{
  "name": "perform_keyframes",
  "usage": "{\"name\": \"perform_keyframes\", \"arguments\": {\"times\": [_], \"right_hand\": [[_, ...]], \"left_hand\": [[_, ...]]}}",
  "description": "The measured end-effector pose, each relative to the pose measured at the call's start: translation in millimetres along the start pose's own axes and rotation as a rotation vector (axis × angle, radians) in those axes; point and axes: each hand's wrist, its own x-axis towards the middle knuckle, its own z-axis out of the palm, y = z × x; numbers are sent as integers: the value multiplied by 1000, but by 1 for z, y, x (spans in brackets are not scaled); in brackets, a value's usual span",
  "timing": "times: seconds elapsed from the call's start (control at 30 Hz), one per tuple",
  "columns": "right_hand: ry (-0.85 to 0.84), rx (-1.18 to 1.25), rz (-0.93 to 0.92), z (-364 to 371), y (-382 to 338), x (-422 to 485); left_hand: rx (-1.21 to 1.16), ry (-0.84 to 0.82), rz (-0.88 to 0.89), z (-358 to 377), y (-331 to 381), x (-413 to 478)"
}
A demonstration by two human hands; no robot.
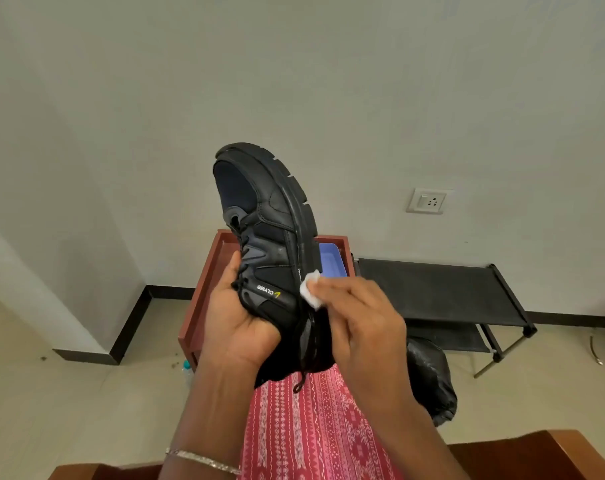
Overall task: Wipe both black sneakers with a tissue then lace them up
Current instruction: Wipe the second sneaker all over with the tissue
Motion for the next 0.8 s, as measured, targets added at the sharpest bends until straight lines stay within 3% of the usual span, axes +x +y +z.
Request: {"name": "perform_keyframes", "arguments": {"times": [0.17,0.5,0.57,0.7,0.8], "right_hand": [[-212,-56,49,-14,-5,-2],[39,118,92,-17,-1,67],[-62,101,77,-22,1,56],[-496,-12,169,-36,0,41],[-530,-78,142,-40,-2,48]], "left_hand": [[49,101,14,-4,11,6],[21,22,-25,-3,-6,5],[31,17,6,-7,-2,5],[15,14,54,-5,4,1],[21,17,42,-3,-1,1]]}}
